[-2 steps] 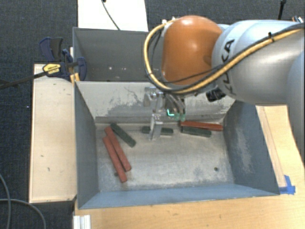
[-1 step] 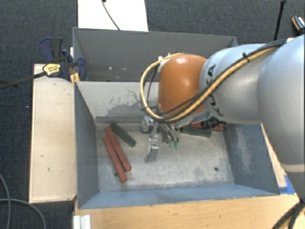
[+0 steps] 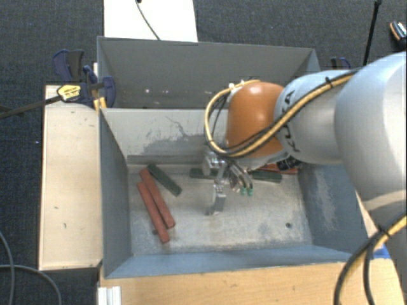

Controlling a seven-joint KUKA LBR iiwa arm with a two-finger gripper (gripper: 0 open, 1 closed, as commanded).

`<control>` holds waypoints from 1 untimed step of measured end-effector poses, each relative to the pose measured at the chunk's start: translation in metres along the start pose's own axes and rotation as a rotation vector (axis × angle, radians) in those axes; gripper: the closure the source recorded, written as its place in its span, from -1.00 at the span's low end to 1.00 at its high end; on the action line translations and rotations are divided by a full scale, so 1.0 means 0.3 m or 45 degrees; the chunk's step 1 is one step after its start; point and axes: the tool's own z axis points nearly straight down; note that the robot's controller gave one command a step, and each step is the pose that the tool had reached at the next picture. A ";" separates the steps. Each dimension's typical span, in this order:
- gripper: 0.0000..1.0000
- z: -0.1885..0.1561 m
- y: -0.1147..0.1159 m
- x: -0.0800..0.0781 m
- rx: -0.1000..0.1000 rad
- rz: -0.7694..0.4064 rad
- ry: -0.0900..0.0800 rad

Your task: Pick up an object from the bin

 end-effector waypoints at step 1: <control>-1.00 -0.010 -0.266 -0.037 0.001 -0.070 -0.010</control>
Offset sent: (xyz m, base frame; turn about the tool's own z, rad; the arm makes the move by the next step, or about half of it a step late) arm 0.0101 -0.0735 0.0023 -0.0623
